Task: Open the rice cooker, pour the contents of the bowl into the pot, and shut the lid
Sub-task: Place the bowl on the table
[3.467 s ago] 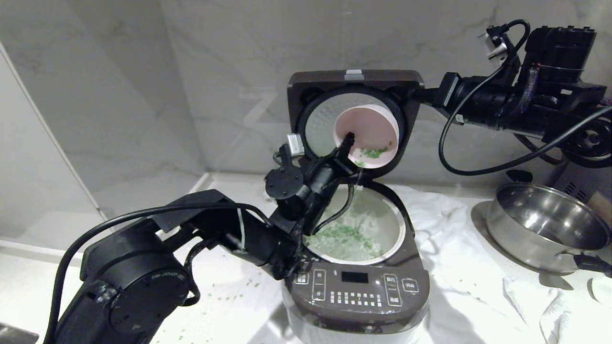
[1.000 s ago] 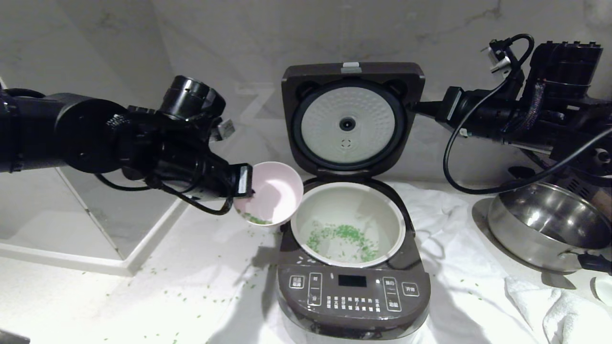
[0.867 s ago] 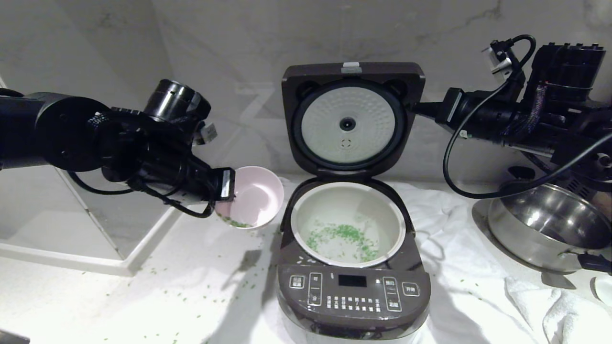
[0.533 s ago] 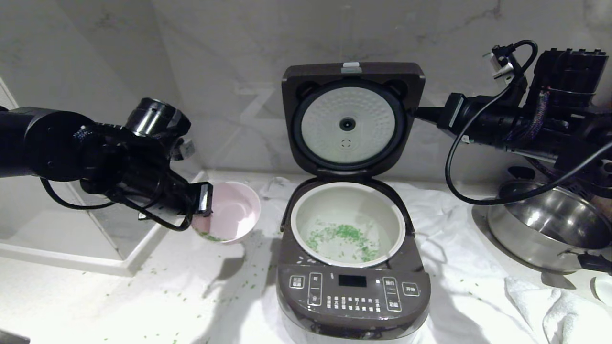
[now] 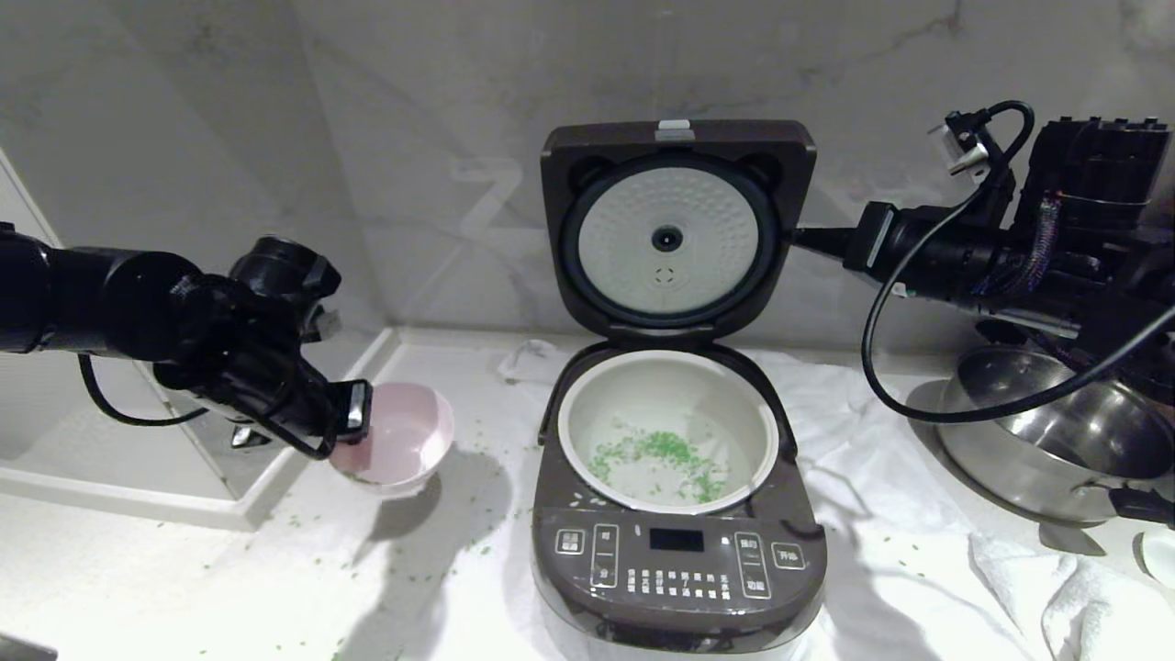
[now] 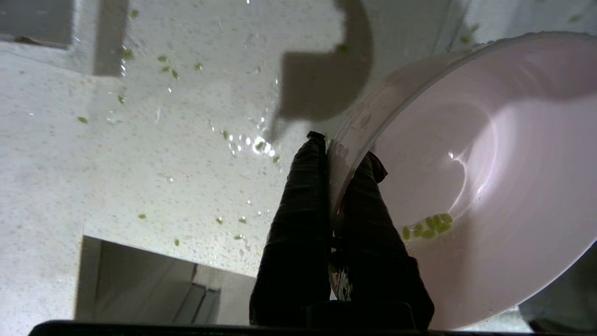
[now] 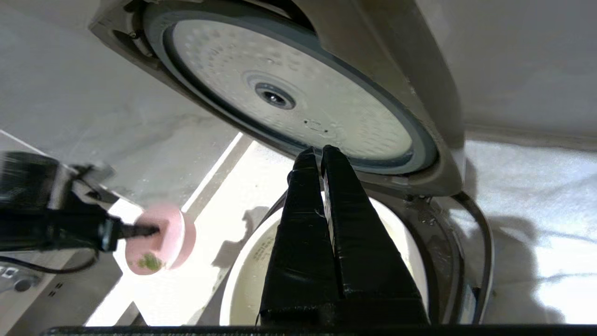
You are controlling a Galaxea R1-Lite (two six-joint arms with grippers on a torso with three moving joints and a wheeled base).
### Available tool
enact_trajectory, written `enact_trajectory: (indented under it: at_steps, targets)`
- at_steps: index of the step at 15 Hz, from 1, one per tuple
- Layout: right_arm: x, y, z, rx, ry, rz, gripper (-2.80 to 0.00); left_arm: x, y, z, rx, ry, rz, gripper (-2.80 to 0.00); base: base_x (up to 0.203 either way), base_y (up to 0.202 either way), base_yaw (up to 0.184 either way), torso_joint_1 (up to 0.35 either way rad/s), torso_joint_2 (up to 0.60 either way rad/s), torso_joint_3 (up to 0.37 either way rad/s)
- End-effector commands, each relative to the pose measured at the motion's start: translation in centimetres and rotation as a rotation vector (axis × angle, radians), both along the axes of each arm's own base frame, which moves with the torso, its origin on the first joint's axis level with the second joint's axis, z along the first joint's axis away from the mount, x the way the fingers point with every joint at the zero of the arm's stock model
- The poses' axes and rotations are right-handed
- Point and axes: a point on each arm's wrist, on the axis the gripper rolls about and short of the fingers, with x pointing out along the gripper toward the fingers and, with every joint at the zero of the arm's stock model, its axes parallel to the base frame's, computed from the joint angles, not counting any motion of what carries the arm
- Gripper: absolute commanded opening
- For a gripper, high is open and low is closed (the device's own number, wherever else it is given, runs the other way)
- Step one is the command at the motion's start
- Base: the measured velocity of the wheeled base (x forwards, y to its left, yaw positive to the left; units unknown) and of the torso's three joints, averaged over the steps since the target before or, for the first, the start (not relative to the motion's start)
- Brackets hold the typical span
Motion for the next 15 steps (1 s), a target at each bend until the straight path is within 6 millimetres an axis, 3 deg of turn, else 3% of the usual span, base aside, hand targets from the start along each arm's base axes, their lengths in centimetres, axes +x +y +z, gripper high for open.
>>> enact_trajectory:
  at_steps: [1,5,10,15]
  targets:
    - [-0.4,0.0,-0.5,0.003,-0.003,0.004,-2.80,1.5,0.5,-3.2,0.017,0.101,0.021,-2.80,0.000,0.000,0.000,0.000,0.00,0.000]
    - [-0.8,-0.2,-1.1,0.007,-0.018,0.001,-2.80,3.3,2.7,-6.0,-0.003,0.182,0.083,-2.80,0.000,0.000,0.000,0.000,0.00,0.000]
    - [-3.2,0.1,0.6,0.018,-0.066,0.003,-2.80,4.4,5.4,-8.9,-0.034,0.261,0.150,-2.80,0.000,0.000,0.000,0.000,0.00,0.000]
    - [-6.3,-0.1,1.5,0.020,-0.079,0.021,-2.80,4.5,5.8,-10.0,-0.041,0.186,0.158,-2.80,0.000,0.000,0.000,0.000,0.00,0.000]
